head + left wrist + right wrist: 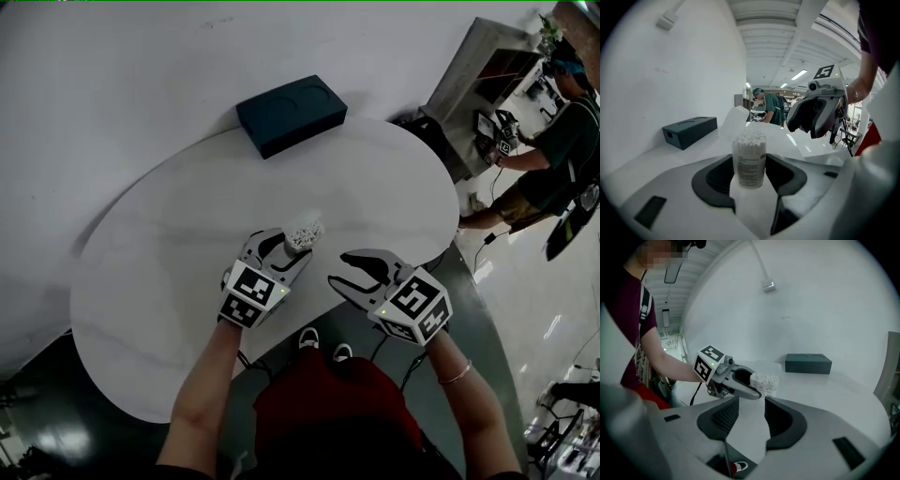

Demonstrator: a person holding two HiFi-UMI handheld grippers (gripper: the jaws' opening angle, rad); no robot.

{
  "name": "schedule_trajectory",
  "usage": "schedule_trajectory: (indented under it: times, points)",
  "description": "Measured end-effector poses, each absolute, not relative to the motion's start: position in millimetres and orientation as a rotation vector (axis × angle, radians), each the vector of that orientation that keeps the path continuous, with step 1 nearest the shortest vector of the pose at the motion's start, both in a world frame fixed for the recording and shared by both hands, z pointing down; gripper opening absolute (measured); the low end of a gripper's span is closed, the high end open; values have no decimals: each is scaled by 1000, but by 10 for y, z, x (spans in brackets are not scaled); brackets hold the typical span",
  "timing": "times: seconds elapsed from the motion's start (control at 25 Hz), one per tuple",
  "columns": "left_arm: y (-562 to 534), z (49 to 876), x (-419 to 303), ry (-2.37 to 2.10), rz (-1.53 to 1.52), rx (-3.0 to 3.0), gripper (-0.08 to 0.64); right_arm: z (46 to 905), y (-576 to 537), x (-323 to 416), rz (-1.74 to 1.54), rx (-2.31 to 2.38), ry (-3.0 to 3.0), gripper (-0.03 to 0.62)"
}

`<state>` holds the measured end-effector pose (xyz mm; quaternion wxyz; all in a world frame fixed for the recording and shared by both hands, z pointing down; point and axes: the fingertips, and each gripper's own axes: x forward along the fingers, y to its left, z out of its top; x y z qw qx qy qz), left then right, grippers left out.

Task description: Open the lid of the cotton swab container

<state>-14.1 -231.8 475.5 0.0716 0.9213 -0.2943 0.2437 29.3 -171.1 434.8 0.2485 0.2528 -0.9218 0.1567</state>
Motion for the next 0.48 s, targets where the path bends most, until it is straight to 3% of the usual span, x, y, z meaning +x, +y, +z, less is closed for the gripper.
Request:
schedule_trajectory:
  times: [0.48]
  points:
    - [-2540,4921,-127,-818,728,2778,229,4544,-1743,261,559,733,-2497,178]
